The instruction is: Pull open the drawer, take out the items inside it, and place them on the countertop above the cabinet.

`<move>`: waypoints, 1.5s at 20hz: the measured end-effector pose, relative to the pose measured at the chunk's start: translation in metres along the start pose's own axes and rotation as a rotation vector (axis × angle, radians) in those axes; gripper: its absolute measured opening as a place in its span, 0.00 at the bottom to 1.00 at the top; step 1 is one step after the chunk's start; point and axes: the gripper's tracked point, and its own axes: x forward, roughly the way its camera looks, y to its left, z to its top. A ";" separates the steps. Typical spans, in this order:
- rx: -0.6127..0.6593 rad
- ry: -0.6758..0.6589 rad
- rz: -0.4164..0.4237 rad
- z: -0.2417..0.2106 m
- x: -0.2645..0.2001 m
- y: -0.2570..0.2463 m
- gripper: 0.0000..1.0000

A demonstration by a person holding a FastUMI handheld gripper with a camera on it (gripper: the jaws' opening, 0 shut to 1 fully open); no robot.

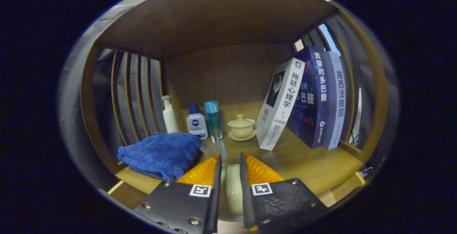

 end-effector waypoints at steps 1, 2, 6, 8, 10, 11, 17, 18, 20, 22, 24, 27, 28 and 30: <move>-0.001 -0.020 0.002 0.007 -0.008 -0.002 0.28; -0.003 -0.035 0.005 0.015 -0.020 -0.002 0.28; -0.006 -0.082 0.026 0.036 -0.075 -0.003 0.28; -0.014 -0.100 0.033 0.037 -0.106 -0.003 0.28; -0.037 -0.104 0.031 0.030 -0.139 -0.005 0.28; -0.047 -0.101 0.029 0.022 -0.154 -0.005 0.28; -0.071 -0.039 0.002 -0.043 -0.232 -0.001 0.28; -0.066 -0.019 0.001 -0.057 -0.242 0.000 0.28; -0.035 0.012 -0.012 -0.082 -0.259 0.002 0.28; -0.002 0.036 -0.032 -0.102 -0.271 0.001 0.28; 0.019 0.073 -0.048 -0.123 -0.278 -0.001 0.28; 0.047 0.099 -0.068 -0.141 -0.284 -0.002 0.36; 0.051 0.105 -0.073 -0.146 -0.283 -0.002 0.49; 0.051 0.111 -0.086 -0.154 -0.283 -0.002 0.75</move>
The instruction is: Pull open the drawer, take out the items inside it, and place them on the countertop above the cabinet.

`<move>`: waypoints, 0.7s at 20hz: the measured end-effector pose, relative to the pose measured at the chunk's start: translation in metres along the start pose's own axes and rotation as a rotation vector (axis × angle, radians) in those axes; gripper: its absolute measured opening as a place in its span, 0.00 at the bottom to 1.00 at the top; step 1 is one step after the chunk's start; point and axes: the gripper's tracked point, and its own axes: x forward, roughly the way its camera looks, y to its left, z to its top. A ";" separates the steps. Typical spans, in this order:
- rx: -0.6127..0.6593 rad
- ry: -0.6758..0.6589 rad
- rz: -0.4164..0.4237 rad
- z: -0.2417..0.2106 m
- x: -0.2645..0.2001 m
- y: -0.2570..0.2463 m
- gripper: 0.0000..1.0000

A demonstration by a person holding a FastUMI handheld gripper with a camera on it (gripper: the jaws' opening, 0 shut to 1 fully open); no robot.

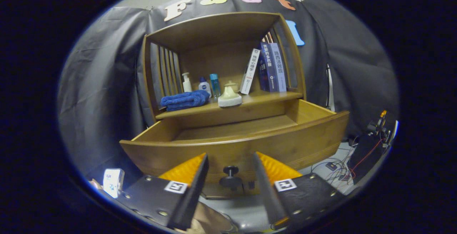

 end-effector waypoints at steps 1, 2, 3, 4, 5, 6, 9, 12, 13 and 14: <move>-0.004 0.001 -0.004 -0.003 0.001 0.002 0.88; -0.009 0.002 -0.006 -0.004 0.003 0.003 1.00; -0.018 0.002 -0.007 -0.007 0.004 0.004 1.00; -0.032 0.003 -0.009 -0.009 0.006 0.006 1.00; -0.047 0.004 -0.013 -0.011 0.009 0.006 1.00; -0.059 0.002 -0.015 -0.012 0.011 0.007 1.00; -0.080 0.002 -0.027 -0.017 0.019 0.009 1.00; -0.092 0.010 -0.036 -0.022 0.024 0.008 1.00; -0.098 0.012 -0.045 -0.023 0.026 0.005 1.00; -0.103 0.009 -0.054 -0.023 0.027 0.003 1.00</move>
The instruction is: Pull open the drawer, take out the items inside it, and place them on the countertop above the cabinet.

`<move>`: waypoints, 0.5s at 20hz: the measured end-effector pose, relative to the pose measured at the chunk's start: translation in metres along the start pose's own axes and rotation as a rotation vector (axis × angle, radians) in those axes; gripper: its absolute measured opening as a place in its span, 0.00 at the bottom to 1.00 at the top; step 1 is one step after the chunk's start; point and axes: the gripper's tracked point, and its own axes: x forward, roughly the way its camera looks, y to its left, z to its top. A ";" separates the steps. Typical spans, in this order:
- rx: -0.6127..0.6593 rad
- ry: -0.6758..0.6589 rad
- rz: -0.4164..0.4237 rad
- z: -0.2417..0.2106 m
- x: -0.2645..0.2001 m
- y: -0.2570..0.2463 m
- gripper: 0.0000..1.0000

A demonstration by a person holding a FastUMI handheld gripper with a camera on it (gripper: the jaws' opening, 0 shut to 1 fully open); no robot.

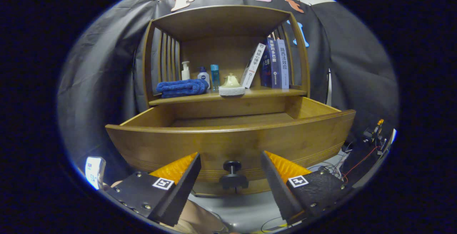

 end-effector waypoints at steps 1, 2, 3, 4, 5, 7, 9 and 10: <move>0.000 -0.003 -0.003 -0.001 0.003 0.000 1.00; -0.002 -0.003 -0.006 -0.001 0.005 0.001 1.00; -0.004 0.001 0.006 -0.003 0.005 0.004 1.00; -0.007 -0.004 0.008 -0.005 0.006 0.006 1.00; -0.018 0.000 0.009 -0.007 0.007 0.004 0.99; -0.023 -0.008 0.010 -0.005 0.008 0.005 0.99; -0.022 -0.008 0.012 -0.005 0.009 0.004 0.99; -0.023 -0.002 0.014 -0.005 0.010 0.003 0.99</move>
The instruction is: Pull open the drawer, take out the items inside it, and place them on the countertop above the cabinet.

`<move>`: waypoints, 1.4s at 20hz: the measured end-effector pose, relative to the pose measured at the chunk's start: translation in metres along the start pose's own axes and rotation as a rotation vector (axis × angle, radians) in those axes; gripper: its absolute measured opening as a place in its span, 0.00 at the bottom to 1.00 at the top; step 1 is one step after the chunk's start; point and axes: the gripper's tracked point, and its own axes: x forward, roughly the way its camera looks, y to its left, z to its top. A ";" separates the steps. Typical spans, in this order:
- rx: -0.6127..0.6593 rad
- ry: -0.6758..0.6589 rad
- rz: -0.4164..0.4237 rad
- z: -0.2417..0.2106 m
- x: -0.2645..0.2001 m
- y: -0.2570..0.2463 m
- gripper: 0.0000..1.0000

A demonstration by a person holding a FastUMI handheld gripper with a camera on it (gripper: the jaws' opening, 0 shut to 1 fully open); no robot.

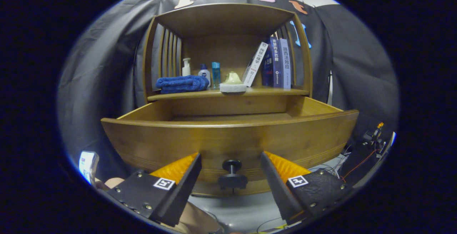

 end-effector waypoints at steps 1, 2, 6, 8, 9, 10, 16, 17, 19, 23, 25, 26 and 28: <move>0.002 0.000 0.003 0.001 0.002 0.000 0.99; 0.001 0.005 0.007 0.001 0.004 -0.001 0.99; -0.027 0.003 0.016 0.007 0.015 -0.004 0.99; -0.038 -0.001 0.015 0.009 0.021 -0.004 0.99; -0.039 -0.008 0.016 0.010 0.023 -0.003 0.99; -0.040 -0.013 0.018 0.012 0.026 -0.003 0.99; -0.054 -0.016 0.020 0.021 0.046 -0.002 0.99; -0.053 -0.017 0.019 0.024 0.051 -0.002 0.99; -0.053 -0.018 0.021 0.025 0.060 -0.002 0.99; -0.049 -0.014 0.023 0.029 0.077 -0.001 0.99; -0.054 -0.012 0.017 0.031 0.087 0.000 0.99; -0.051 -0.014 0.017 0.032 0.091 0.000 0.99; -0.049 -0.013 0.015 0.034 0.100 0.002 0.99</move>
